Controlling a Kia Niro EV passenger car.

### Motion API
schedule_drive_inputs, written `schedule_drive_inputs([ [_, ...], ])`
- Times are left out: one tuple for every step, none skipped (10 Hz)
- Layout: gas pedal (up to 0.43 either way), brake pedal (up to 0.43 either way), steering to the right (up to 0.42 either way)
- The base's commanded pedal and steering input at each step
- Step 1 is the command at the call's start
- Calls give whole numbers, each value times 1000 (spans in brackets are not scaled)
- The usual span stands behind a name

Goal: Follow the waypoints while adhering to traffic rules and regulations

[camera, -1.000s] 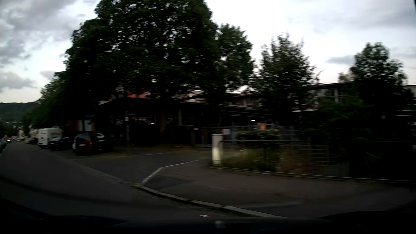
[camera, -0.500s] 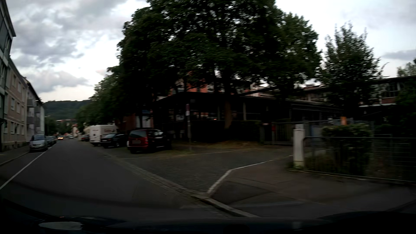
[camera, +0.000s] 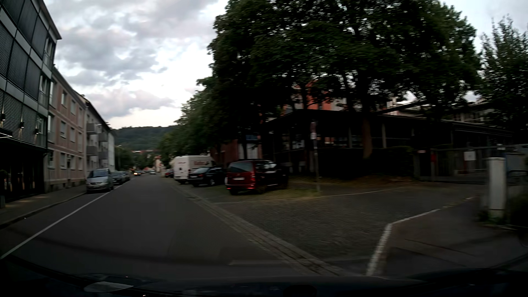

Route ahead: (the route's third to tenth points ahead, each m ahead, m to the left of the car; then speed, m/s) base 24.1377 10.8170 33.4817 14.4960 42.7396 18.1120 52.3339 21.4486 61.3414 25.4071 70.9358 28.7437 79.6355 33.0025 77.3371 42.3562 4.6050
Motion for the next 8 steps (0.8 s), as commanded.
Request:
schedule_drive_inputs([
  [157, 0, -330],
  [157, 0, -306],
  [157, 0, -277],
  [157, 0, -251],
  [157, 0, -224],
  [157, 0, -195],
  [157, 0, -169],
  [157, 0, -149],
])
